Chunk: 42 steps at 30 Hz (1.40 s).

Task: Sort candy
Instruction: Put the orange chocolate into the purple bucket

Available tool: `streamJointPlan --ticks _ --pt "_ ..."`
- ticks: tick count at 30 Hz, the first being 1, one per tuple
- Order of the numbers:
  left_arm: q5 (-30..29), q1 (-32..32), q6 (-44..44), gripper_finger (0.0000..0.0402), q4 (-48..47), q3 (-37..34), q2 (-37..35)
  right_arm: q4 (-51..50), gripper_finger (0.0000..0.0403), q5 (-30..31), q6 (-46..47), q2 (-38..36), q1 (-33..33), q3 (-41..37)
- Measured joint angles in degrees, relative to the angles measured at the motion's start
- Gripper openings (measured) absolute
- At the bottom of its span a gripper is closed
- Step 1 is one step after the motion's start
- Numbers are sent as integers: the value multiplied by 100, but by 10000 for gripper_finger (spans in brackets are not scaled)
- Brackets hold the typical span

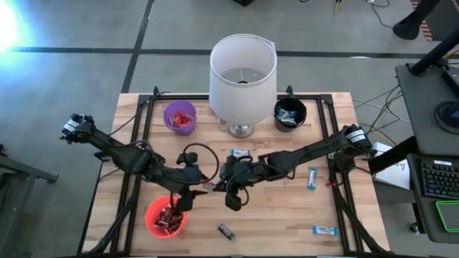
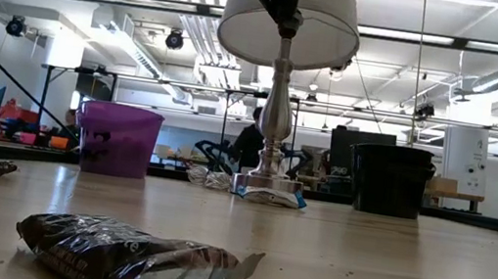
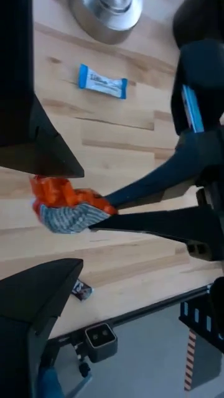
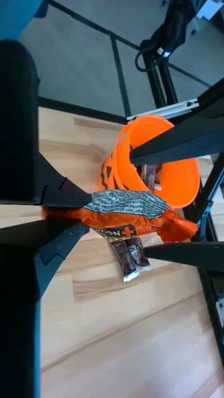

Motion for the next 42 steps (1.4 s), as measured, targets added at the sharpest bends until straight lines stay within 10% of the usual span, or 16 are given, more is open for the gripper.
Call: streamJointPlan --ticks 18,32,42 --pt "153 186 338 8 -358 2 -21 -19 13 33 47 -32 -20 20" --pt "69 273 793 9 -568 2 -35 -62 91 -327 397 -32 -135 62" --pt "-313 1043 966 8 -3310 1 -112 -319 143 -819 787 -45 -114 65"
